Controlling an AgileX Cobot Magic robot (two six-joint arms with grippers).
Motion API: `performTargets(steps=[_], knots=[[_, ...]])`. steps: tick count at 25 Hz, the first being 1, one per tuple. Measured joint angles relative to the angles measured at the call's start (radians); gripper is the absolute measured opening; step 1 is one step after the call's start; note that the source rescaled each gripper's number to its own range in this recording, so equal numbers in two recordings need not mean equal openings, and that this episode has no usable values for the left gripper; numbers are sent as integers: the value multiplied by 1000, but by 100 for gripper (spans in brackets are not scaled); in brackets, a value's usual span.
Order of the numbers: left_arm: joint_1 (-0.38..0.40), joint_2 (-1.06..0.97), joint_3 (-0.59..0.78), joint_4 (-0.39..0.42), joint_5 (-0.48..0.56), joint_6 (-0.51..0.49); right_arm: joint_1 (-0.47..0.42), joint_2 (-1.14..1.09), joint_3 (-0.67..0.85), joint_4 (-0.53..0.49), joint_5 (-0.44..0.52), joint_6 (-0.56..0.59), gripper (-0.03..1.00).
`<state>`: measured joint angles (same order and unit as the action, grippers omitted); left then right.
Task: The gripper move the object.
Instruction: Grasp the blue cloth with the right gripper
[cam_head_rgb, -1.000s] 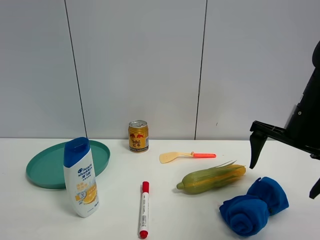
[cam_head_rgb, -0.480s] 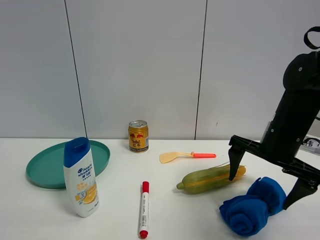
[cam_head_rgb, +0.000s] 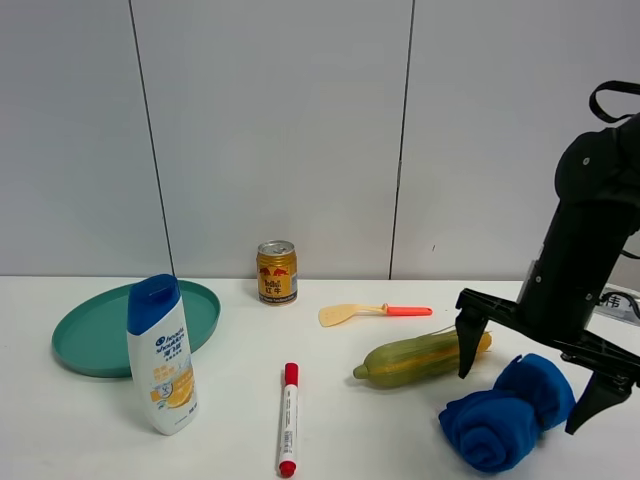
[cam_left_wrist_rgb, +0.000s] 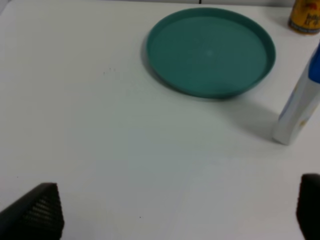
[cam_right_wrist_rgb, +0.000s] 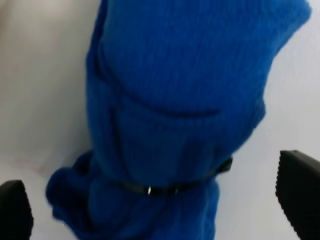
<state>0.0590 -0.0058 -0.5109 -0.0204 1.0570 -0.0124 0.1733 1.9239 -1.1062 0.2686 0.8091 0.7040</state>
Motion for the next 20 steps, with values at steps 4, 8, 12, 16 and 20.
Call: performTargets(steps=[4, 8, 12, 16, 20], knots=[[0, 0, 0, 0, 0, 0, 0, 25, 0, -11, -3, 0, 98], [0, 0, 0, 0, 0, 0, 0, 49, 0, -13, -3, 0, 98], [0, 0, 0, 0, 0, 0, 0, 57, 0, -18, -19, 0, 98], [0, 0, 0, 0, 0, 0, 0, 57, 0, -18, -45, 0, 97], [0, 0, 0, 0, 0, 0, 0, 57, 0, -18, -60, 5, 89]])
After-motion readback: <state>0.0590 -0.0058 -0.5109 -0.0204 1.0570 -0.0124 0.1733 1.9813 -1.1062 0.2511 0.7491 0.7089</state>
